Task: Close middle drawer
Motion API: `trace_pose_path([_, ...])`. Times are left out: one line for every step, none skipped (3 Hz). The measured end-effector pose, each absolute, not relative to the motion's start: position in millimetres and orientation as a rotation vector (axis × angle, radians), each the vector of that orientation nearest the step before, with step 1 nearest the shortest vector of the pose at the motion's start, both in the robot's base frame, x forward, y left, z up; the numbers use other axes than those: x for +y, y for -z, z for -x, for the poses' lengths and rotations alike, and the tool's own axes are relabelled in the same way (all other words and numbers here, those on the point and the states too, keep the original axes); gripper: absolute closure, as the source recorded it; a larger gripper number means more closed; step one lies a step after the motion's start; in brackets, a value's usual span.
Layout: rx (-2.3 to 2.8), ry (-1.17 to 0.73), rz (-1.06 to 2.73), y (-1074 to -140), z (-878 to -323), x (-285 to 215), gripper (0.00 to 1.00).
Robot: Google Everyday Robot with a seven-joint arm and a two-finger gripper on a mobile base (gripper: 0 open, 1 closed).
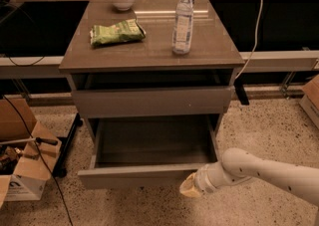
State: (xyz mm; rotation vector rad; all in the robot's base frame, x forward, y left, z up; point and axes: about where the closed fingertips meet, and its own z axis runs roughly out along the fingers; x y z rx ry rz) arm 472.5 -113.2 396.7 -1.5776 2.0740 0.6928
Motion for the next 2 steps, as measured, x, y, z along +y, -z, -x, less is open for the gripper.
trace_pose_path([2.074, -0.693, 1.578, -397, -473, -113, 1.0])
trace_pose_path([1.975, -0.559, 1.582, -394, -521, -108, 1.0])
